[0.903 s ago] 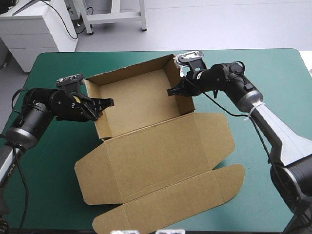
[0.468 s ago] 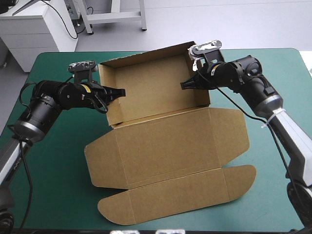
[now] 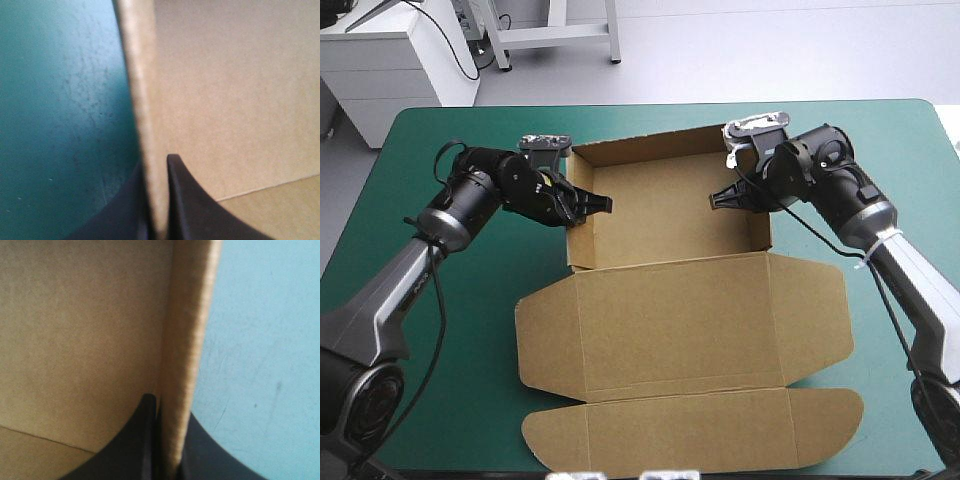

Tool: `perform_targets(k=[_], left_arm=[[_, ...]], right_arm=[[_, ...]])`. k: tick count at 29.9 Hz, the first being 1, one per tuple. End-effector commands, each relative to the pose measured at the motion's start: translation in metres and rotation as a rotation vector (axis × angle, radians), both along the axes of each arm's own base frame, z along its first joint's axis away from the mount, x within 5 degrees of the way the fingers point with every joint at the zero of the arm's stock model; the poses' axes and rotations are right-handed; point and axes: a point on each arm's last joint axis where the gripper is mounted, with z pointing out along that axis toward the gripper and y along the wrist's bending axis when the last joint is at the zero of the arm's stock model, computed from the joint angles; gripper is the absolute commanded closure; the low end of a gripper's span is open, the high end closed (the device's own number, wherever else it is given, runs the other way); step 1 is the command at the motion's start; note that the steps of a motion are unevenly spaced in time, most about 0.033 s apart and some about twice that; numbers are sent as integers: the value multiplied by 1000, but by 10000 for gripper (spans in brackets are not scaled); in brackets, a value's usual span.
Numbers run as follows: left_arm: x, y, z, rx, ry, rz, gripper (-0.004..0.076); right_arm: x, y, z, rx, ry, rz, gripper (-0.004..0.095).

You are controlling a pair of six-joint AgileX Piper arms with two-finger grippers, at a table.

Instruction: Fold the box

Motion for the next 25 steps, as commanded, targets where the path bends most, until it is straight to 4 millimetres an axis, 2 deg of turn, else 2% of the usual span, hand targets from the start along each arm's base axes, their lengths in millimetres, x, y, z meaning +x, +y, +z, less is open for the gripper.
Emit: perform_targets(k=[1,4,8,13,17,22,25], left_arm=[[7,-14,12,-44,-103,-41,732],[11,-21,-6,-13,-42,-58,732],[17,-24,-22,2,6,-56,732],[20,-25,-36,30,61,-64,732],[20,-25,-40,48,80,-69,731],[21,-24,-39,53,75,-74,692],[20,-25,-39,48,79,-74,604]], right_arm=[[-13,3,-9,15,41,51,924],[-15,4,-37,19,86,46,925],[-14,8,-63,52,124,43,926],[-6,13,-88,44,201,36,926],[-2,15,-97,34,225,34,926],[-1,14,-95,18,216,41,897],[0,14,-90,25,219,28,771]])
